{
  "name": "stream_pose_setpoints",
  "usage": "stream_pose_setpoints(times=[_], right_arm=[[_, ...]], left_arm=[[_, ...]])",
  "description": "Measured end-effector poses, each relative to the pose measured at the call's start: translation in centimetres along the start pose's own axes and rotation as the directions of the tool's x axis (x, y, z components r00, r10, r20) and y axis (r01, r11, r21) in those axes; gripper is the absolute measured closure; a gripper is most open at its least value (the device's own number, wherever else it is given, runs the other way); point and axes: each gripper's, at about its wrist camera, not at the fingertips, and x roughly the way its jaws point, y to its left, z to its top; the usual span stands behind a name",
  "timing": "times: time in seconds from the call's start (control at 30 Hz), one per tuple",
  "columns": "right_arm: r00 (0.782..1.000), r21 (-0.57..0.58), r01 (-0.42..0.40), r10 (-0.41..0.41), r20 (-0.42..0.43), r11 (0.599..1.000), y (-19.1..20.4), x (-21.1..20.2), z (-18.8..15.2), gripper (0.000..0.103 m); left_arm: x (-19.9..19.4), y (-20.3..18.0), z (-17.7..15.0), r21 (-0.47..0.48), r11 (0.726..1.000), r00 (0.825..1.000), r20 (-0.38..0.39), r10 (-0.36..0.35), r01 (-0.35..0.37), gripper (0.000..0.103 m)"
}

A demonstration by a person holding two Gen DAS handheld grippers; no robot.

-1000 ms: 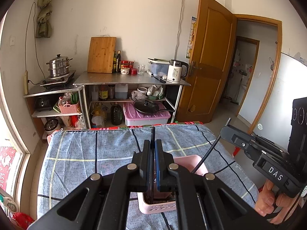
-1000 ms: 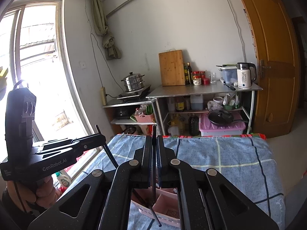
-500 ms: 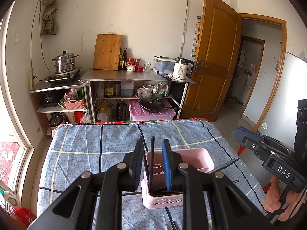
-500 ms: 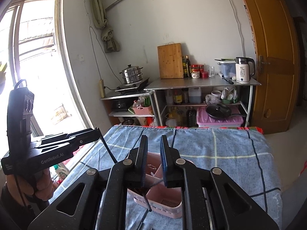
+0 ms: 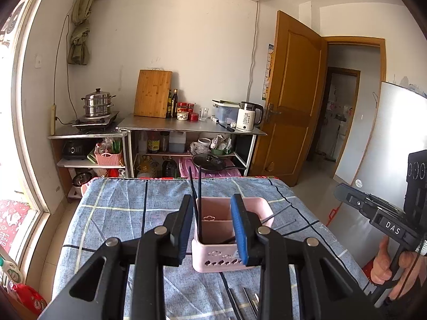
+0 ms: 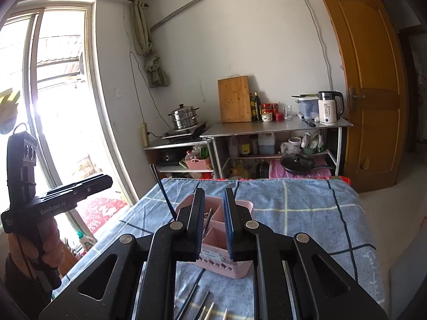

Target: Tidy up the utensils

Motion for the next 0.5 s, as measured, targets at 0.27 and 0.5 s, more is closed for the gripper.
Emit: stream_pose_setpoints(times=[0.27, 0.5], right_arm=[[0.999, 0.032, -0.003, 0.004, -0.035, 0.999, -0.6, -2.6, -4.1, 0.089], [0.994, 0.062, 0.000, 0.007, -0.109, 0.998, -1.1, -2.9, -7.9, 0.089]], left_arm=[[-1.5, -1.8, -5.1, 0.006, 0.998, 0.997, -0.048, -0.054, 0.055, 0.072], [-1.1, -3.0, -9.9, -0.014, 0.996, 0.987, -0.134, -0.094, 0.093, 0.072]])
